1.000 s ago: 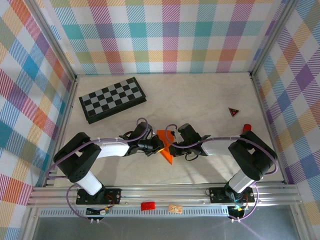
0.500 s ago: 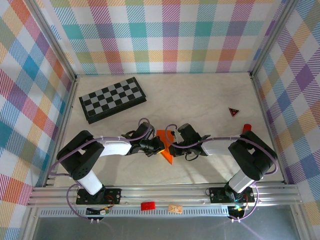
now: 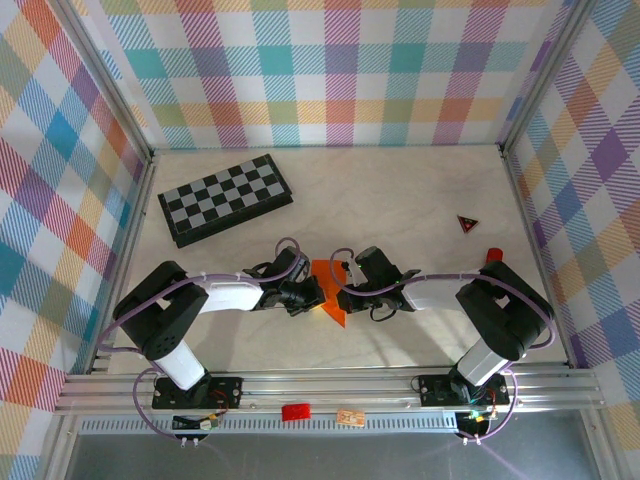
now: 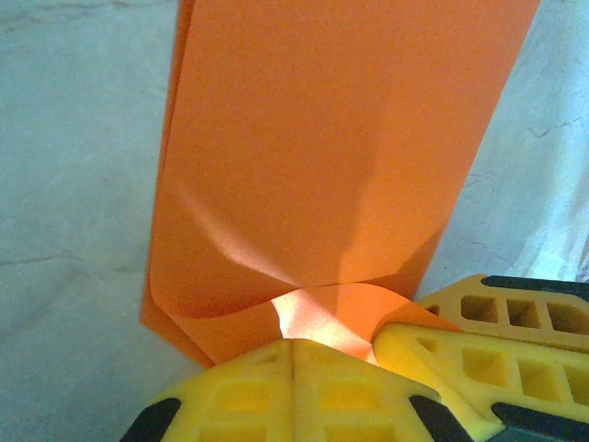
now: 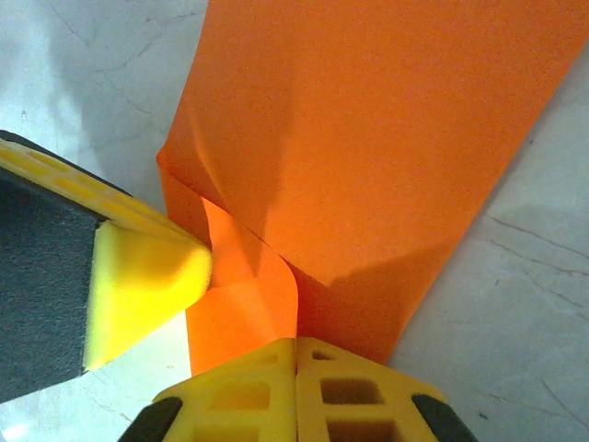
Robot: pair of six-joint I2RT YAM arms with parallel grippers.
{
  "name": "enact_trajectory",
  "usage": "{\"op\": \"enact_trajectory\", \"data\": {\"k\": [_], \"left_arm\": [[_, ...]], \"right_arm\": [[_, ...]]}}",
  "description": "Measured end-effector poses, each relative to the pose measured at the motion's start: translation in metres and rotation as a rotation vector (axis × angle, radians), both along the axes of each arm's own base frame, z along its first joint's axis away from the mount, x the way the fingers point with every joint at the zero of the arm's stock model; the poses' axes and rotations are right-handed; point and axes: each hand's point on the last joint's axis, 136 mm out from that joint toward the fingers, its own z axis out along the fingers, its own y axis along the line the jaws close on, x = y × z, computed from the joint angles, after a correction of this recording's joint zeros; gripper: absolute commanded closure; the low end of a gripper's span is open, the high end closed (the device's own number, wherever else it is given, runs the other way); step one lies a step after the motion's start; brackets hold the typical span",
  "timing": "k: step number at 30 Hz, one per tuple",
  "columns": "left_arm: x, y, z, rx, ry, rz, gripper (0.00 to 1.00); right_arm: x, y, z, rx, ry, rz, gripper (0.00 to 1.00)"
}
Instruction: Fold a paper plane with a square sheet of paper (pick it up from the middle)
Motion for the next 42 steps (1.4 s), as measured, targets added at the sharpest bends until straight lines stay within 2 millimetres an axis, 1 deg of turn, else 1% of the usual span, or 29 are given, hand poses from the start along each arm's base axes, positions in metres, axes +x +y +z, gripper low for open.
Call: {"op": "enact_trajectory", "data": {"k": [2,5,8,11,15,17,19,27,30,34,35,38,42], "left_arm": [[0.001,0.0,0.002,0.006,-0.006,0.0,0.92],[0.003,-0.002,0.01,-0.003,-0.022,-0.006,0.91],[0.006,-0.01,0.018,-0.02,-0.042,-0.022,0.91],[0.008,-0.015,0.023,-0.033,-0.054,-0.032,0.91],[0.006,-0.013,0.013,-0.013,-0.035,-0.03,0.92],[0.004,-0.008,0.005,0.009,-0.022,-0.025,0.92],[0.0,-0.002,-0.002,0.025,-0.014,-0.02,0.92],[0.0,-0.002,-0.002,-0.002,-0.048,-0.017,0.93],[0.001,-0.002,-0.002,-0.005,-0.052,-0.017,0.93],[0.001,-0.002,-0.002,-0.008,-0.054,-0.017,0.93],[0.001,-0.002,-0.002,-0.008,-0.054,-0.017,0.93],[0.001,-0.002,-0.002,-0.008,-0.054,-0.017,0.93],[0.001,-0.002,-0.002,-0.008,-0.055,-0.017,0.93]], "right_arm": [[0.0,0.0,0.0,0.0,0.0,0.0,0.92],[0.0,0.0,0.0,0.0,0.001,0.0,0.92],[0.0,0.0,0.0,0.0,0.001,0.0,0.91],[0.0,0.0,0.0,0.0,0.001,0.0,0.9],[0.0,0.0,0.0,0.0,0.002,0.0,0.89],[0.0,0.001,0.0,0.0,0.002,0.001,0.87],[0.0,0.001,0.001,0.003,0.005,0.002,0.83],[0.001,0.004,0.008,0.009,0.022,-0.003,0.64],[0.004,-0.003,0.015,0.008,0.02,-0.03,0.6],[0.01,-0.01,0.034,0.034,0.005,-0.069,0.54],[0.01,-0.011,0.038,0.042,0.002,-0.074,0.55],[0.007,-0.009,0.05,0.079,0.024,-0.066,0.61],[-0.003,0.008,0.064,0.165,0.11,-0.003,0.76]]}}
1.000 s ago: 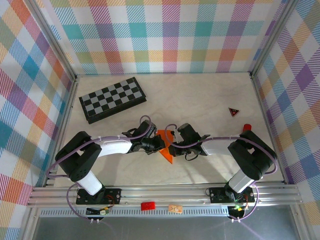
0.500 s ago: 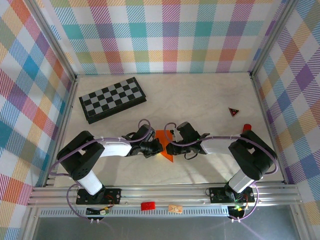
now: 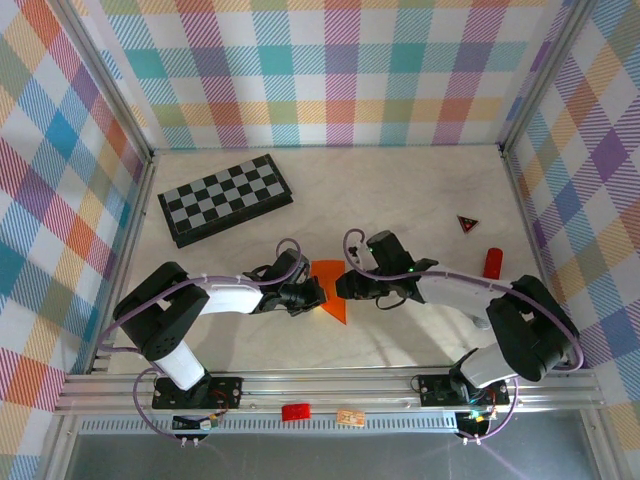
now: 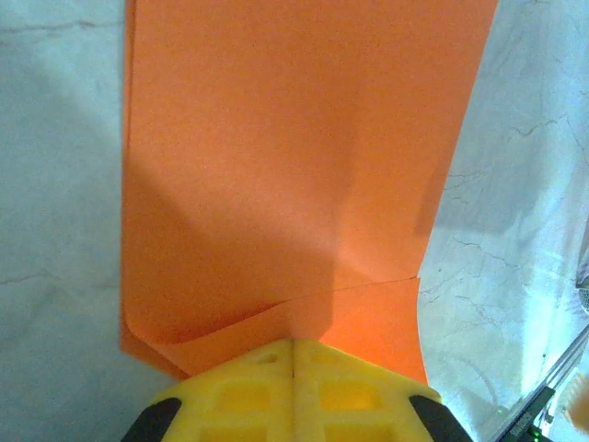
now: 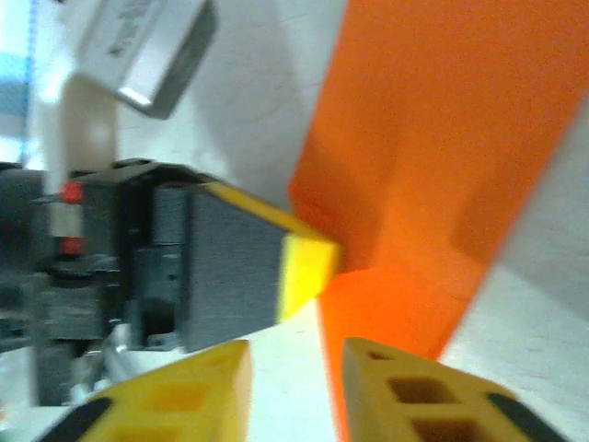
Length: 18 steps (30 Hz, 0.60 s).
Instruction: Fold a paper plane with a square sheet of paper (pick it up from the middle)
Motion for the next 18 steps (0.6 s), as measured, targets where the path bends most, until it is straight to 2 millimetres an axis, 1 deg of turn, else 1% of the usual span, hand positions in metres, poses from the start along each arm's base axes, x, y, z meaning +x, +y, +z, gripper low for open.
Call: {"op": "enact_trajectory", "data": {"k": [3,7,10,14,18], "left_arm": [[0.0,0.0,0.0,0.0,0.0,0.0,0.94],[0.0,0.0,0.0,0.0,0.0,0.0,0.94],[0.0,0.0,0.0,-0.001,-0.001,0.0,0.94],[0.0,0.0,0.0,-0.001,-0.001,0.001,0.94],[0.0,0.0,0.0,0.0,-0.001,0.001,0.94]], "right_arm": [[-0.008,0.011,0.0,0.033,0.062,0.045,0.85],[-0.023,0.017,-0.009,0.023,0.132,0.087,0.9],[-0.03,0.021,-0.015,-0.008,0.166,0.11,0.9],[-0.035,0.026,-0.025,-0.046,0.194,0.13,0.91],[-0.038,0.02,-0.043,-0.116,0.223,0.122,0.91]]}}
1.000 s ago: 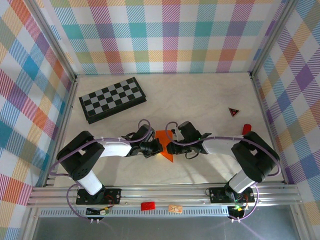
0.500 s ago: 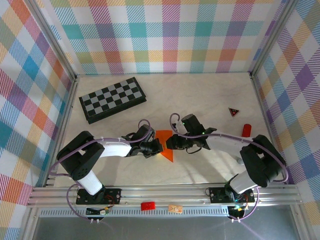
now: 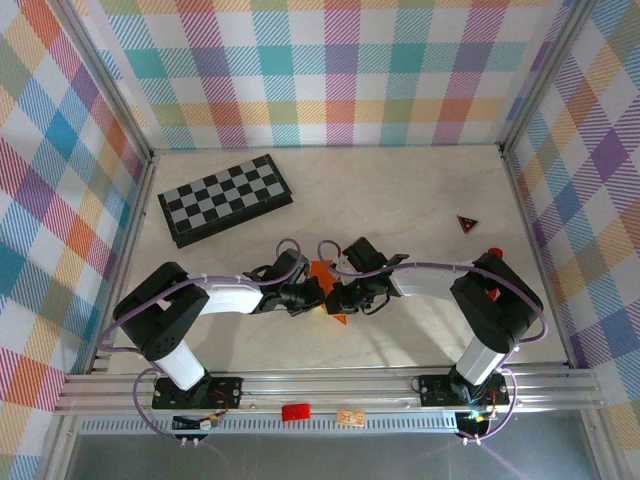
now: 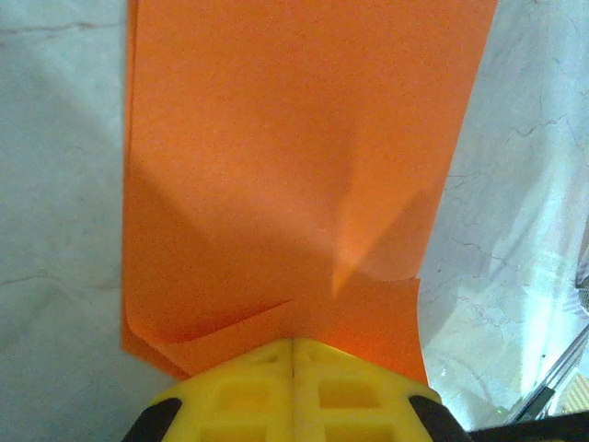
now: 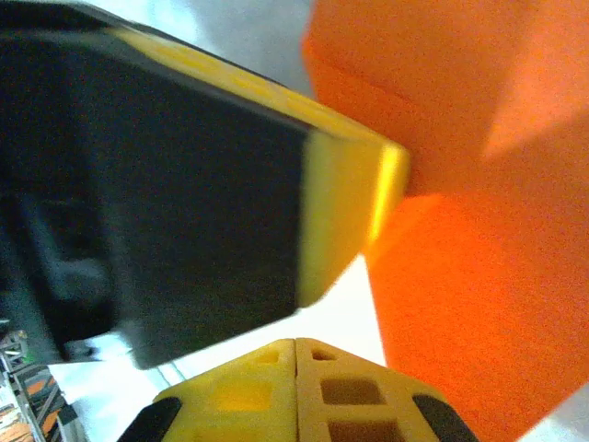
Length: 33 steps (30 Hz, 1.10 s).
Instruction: Fold a paper plane with a square sheet of paper (pick it up from the middle)
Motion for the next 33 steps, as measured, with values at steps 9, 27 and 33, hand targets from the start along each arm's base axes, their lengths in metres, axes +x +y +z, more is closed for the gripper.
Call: {"op": "enact_trajectory", "data": {"k": [9,27,33], "left_arm": [[0.0,0.0,0.0,0.0,0.0,0.0,0.94],[0.0,0.0,0.0,0.0,0.0,-0.001,0.94],[0.0,0.0,0.0,0.001,-0.001,-0.001,0.94]], "right_arm": [[-0.021,-0.027,-0.021,-0.084,0.04,-0.013,0.9],[0.001,0.0,0.006,0.004,-0.02,-0.058,0.87],[0.0,-0.006,-0.02,-0.055,0.006,-0.075,0.85]]}}
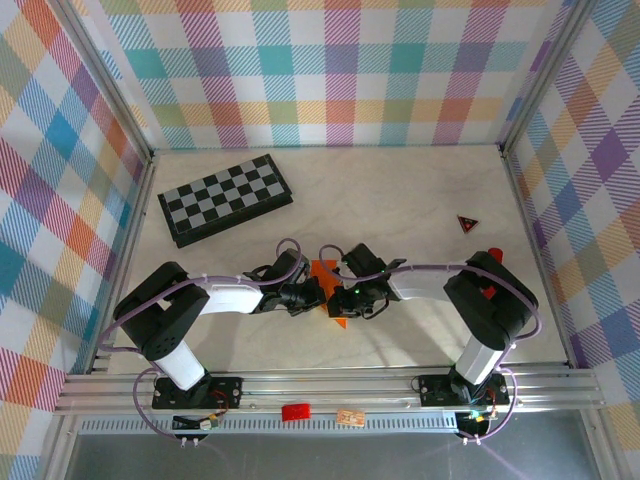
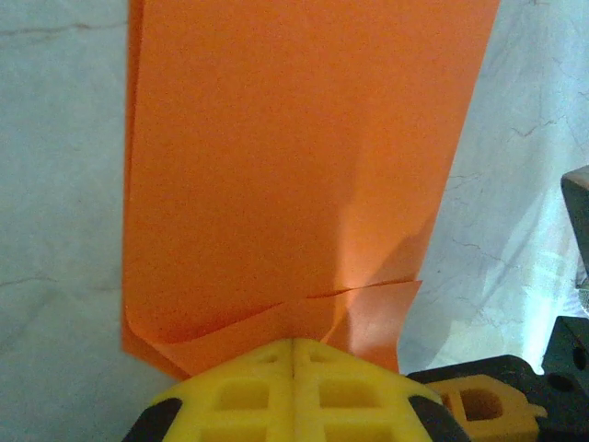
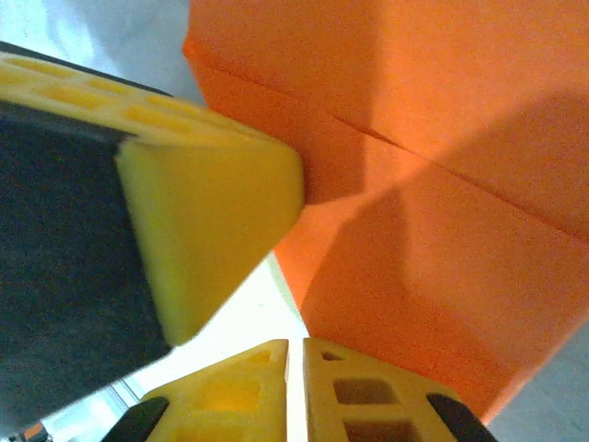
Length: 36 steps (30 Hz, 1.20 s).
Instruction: Fold a paper plane with a square sheet of paper (pick it up from the middle)
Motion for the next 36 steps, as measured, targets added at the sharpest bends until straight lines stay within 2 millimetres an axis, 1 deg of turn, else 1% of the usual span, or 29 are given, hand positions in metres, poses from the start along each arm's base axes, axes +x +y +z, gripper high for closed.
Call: {"op": "enact_trajectory", "data": {"k": [7,12,17,20,22,25,27,29,31,33,36], "left_arm": [[0.0,-0.002,0.0,0.0,-0.002,-0.004,0.95],[0.0,-0.002,0.0,0.0,-0.001,-0.005,0.95],[0.0,-0.002,0.0,0.0,-0.002,-0.005,0.95],[0.0,-0.002,0.0,0.0,-0.002,-0.005,0.95],[0.0,-0.002,0.0,0.0,-0.002,-0.005,0.95],[0.0,-0.002,0.0,0.001,-0.002,-0.005,0.95],[0.0,-0.002,0.0,0.001,-0.002,-0.005,0.95],[0.0,-0.002,0.0,0.001,-0.002,-0.004,0.95],[0.0,-0.002,0.0,0.002,-0.003,-0.003,0.95],[0.0,-0.002,0.0,0.002,-0.003,-0.003,0.95],[0.0,-0.002,0.0,0.002,-0.004,-0.003,0.95]], "right_arm": [[-0.021,-0.021,-0.003,0.017,-0.022,0.002,0.83],[-0.029,-0.029,-0.003,0.032,-0.037,0.001,0.83],[-0.04,-0.04,0.002,0.02,-0.02,-0.001,0.84],[-0.039,-0.038,0.014,0.044,-0.044,-0.001,0.86],[-0.034,-0.034,0.023,0.061,-0.062,0.0,0.88],[-0.022,-0.022,0.033,0.081,-0.08,0.0,0.91],[-0.013,-0.012,0.035,0.088,-0.086,0.0,0.92],[-0.004,-0.004,0.031,0.086,-0.085,-0.002,0.93],[-0.001,-0.001,0.022,0.072,-0.069,-0.003,0.94],[-0.003,-0.003,0.012,0.049,-0.047,-0.003,0.94],[-0.013,-0.013,0.0,0.02,-0.023,-0.005,0.94]]}}
